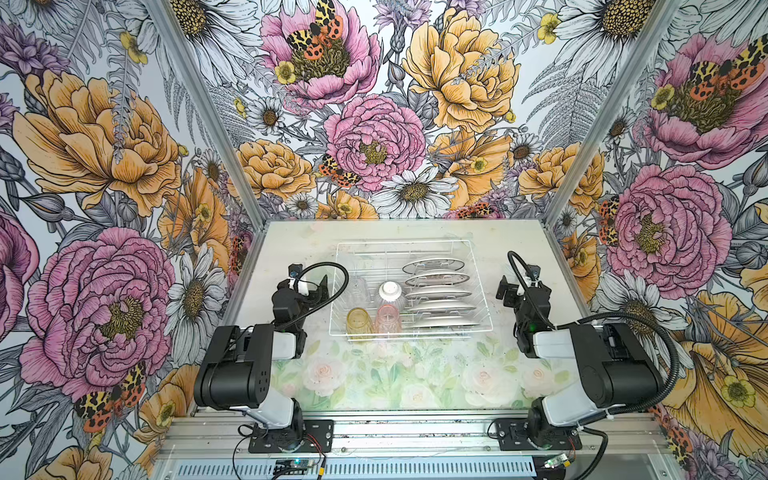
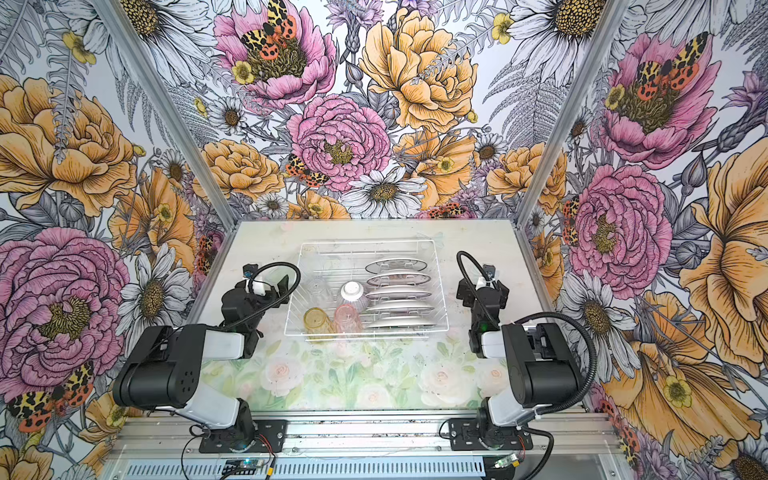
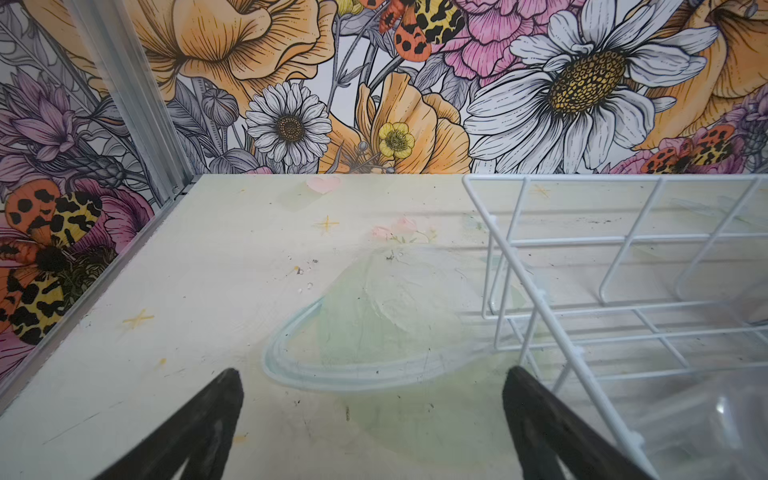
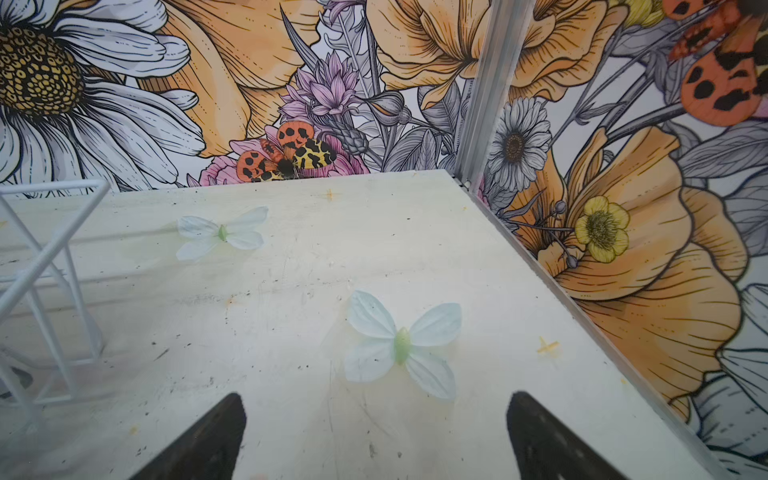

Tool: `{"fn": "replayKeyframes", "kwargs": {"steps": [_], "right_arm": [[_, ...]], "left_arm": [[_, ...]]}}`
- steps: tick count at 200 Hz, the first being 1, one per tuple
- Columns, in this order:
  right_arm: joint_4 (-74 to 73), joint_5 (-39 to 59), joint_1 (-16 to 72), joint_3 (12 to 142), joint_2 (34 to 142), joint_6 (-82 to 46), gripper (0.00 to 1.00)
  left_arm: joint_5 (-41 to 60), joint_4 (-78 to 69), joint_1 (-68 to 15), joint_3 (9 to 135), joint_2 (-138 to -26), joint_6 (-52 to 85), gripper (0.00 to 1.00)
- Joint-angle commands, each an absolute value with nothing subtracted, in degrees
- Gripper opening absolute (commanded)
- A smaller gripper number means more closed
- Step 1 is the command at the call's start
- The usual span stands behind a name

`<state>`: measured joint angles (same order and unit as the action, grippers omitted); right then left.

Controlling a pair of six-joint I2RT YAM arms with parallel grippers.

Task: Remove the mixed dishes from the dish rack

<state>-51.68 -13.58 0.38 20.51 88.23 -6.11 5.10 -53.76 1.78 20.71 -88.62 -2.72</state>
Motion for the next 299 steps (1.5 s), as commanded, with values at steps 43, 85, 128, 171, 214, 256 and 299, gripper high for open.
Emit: {"fn": "replayKeyframes", "kwargs": {"steps": [43,85,128,171,214,256,299], "right_arm": [[-52.5,-12.9,0.0,21.4,88.4,-5.8,0.99],[-52.3,-12.8,0.1,21.5,88.4,-5.9,1.0],[-52.4,-12.8,0.1,21.5,88.4,-5.8,0.99],[-52.3,-12.7,0.0,21.6,88.4,-5.9,1.0],[-52.7,-11.9,-0.3,21.2,88.2,-6.2,0.68],[-34.9,-12.9,-1.4,26.9,78.7,-7.7,0.64],[-7.0,-7.3,-1.0,38.6,67.2,-7.5,0.61]], "left_arm": [[4.8,-53.5,2.2,21.7,-88.8,-1.5,0.99],[5.8,-54.2,2.2,21.4,-88.8,-2.0,0.99],[7.8,-54.3,2.6,21.3,-88.8,-2.3,0.99],[9.5,-53.6,3.2,21.7,-88.8,-2.1,0.91],[6.5,-32.8,1.3,29.3,-81.0,-3.6,0.58],[-11.1,-5.8,-13.8,47.7,-73.2,-7.0,0.52],[-16.9,5.9,-26.9,61.7,-78.2,-12.9,0.46]]}}
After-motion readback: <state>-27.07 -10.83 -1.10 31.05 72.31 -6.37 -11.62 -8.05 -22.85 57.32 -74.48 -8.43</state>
